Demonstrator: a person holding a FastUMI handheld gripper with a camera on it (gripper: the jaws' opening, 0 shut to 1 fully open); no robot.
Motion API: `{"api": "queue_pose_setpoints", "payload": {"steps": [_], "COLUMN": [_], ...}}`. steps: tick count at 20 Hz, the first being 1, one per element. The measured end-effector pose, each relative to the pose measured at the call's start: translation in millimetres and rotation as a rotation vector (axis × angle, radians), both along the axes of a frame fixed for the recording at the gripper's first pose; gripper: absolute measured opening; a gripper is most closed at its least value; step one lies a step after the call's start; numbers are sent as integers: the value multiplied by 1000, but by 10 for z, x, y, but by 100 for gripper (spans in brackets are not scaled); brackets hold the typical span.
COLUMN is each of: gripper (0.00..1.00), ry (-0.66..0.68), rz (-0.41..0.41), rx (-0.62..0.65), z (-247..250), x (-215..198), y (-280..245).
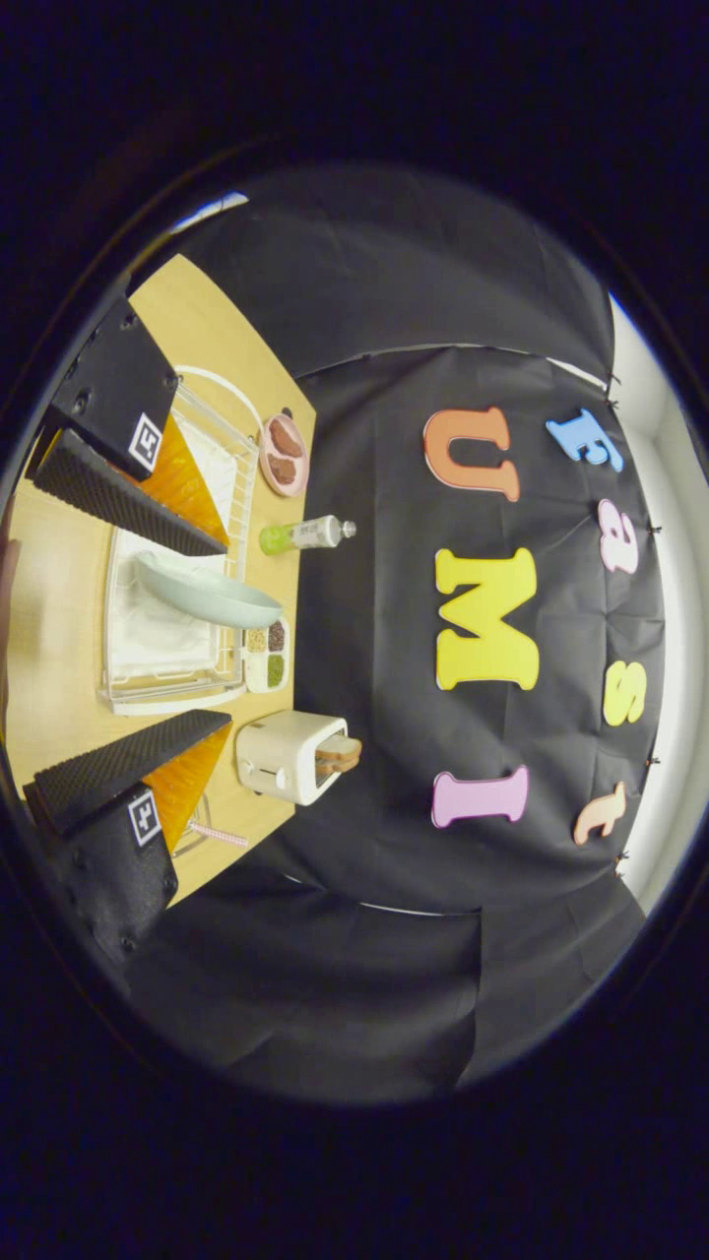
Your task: Take the plate from the dish rack, then take the spoon from the basket and place it into the plate.
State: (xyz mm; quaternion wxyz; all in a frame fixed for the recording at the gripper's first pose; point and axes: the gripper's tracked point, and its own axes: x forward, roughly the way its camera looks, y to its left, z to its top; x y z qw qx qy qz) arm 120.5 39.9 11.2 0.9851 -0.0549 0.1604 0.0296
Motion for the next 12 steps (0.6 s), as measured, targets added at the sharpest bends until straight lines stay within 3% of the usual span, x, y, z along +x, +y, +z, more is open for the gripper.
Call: {"api": "queue_pose_setpoints", "payload": {"steps": [7,11,12], "gripper": [99,88,81], "ry": [262,442,482], "rz": [8,-31,-56], "rx": [-125,-182,-184], "z": [-44,-173,-205], "x": [744,1031,1096], "y": [343,376,367]}}
